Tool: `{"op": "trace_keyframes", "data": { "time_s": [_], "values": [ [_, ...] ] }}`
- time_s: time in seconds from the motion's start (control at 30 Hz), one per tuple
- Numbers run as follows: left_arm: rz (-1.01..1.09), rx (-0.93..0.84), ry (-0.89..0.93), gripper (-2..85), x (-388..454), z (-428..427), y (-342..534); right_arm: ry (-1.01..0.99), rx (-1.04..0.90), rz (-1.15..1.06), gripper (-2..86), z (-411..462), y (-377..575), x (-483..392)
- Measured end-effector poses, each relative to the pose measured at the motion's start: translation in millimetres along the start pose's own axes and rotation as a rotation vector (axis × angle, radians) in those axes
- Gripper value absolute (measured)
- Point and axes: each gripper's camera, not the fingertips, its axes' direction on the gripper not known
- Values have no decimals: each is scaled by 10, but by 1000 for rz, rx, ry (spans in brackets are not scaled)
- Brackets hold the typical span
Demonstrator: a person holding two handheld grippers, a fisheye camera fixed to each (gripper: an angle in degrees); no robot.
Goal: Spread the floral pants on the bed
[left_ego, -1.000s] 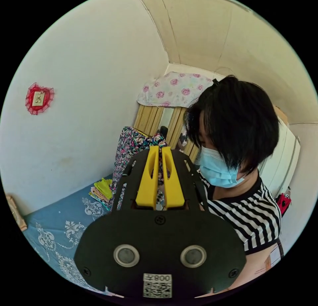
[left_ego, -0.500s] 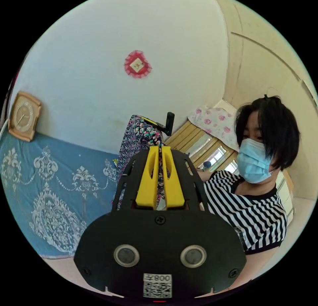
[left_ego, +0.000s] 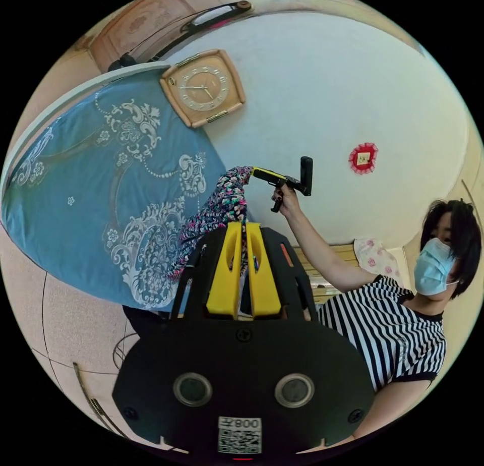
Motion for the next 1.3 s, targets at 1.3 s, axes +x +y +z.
{"op": "trace_keyframes", "data": {
  "time_s": [1.3],
  "values": [
    [311,-532,-1026,57,-2196,1774,-3680,-297,-212,414,59,2090,1975,4033]
  ]
}}
